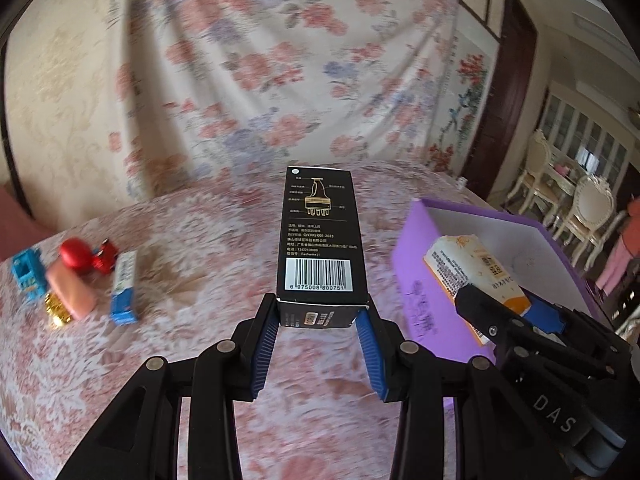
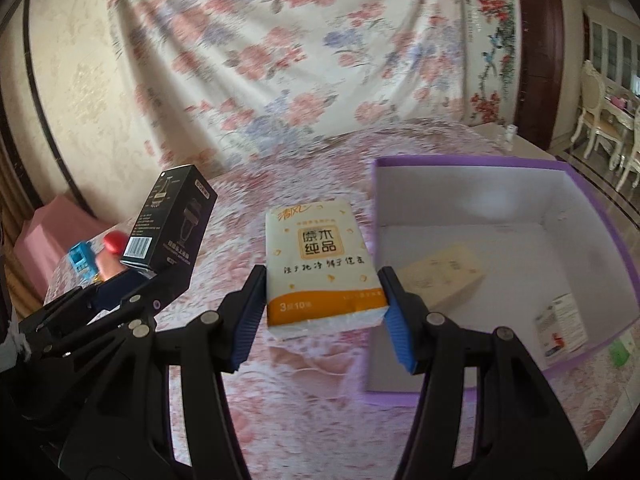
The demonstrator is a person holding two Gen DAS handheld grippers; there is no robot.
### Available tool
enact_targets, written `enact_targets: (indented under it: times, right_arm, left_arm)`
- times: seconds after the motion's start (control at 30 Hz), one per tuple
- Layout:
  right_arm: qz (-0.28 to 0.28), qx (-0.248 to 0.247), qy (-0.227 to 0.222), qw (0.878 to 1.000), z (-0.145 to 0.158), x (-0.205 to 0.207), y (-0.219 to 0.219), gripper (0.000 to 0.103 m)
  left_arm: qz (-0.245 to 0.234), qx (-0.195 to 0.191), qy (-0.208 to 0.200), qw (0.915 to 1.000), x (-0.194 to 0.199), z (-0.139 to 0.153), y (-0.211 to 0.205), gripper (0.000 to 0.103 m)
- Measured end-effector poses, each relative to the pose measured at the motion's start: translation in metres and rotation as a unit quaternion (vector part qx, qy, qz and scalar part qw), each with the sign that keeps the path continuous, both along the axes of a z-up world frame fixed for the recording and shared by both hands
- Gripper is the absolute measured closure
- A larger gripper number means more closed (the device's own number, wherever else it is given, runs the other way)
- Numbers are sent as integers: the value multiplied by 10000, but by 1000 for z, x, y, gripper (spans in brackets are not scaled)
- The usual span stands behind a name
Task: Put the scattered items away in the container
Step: 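Carry the black box and tissue pack over the purple box, then open right tool to drop tissue pack while left tool drops black box into purple box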
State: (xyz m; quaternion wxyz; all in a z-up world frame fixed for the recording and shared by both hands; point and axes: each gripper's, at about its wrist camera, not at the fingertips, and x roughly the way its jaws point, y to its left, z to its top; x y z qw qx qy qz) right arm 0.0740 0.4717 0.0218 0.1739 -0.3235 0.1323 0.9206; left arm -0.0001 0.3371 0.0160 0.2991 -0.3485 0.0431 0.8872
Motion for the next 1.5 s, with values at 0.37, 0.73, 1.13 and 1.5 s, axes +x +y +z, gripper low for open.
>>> enact_targets:
  times: [0.37, 0.73, 1.13, 1.5]
  right_arm:
    - [-432, 73, -48, 9990, 8, 20, 46, 44]
    - [-675, 139, -145, 9975, 8, 30, 77, 44]
    - [-1041, 152, -394, 9937, 8, 21, 126, 44]
    - [-1102, 48, -872, 9901, -4, 1, 166, 44]
  left_arm:
    - [-461, -18, -12, 9989, 17, 4, 54, 63]
    - [-699, -60, -2, 9975, 21, 5, 87, 63]
    - [-1022, -226, -29, 9945, 11, 12, 132, 63]
    - [-1568, -455, -671, 9843, -9, 2, 188, 63]
